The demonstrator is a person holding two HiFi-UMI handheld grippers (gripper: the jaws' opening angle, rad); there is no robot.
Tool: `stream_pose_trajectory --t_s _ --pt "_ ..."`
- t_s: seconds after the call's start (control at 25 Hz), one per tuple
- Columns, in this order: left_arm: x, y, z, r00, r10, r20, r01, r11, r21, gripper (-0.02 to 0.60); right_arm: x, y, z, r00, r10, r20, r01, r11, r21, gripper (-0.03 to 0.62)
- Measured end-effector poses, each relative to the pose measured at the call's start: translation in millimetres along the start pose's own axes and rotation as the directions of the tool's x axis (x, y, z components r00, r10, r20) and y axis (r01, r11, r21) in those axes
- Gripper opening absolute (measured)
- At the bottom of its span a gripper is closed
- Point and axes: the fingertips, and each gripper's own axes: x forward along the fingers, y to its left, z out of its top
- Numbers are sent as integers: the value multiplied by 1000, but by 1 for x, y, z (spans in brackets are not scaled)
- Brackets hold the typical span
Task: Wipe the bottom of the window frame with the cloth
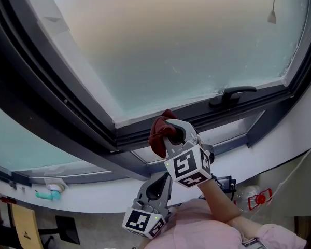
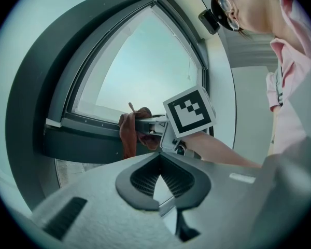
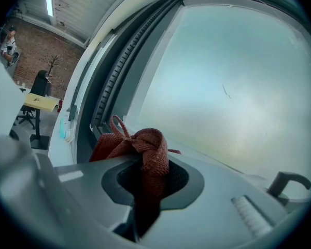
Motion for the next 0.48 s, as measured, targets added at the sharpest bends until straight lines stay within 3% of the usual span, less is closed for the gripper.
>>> stream_pose_trajectory --t_s 0.48 --pt "7 -4 1 1000 -18 -12 18 1000 13 -3 -7 -17 -8 1000 -25 -5 25 999 40 58"
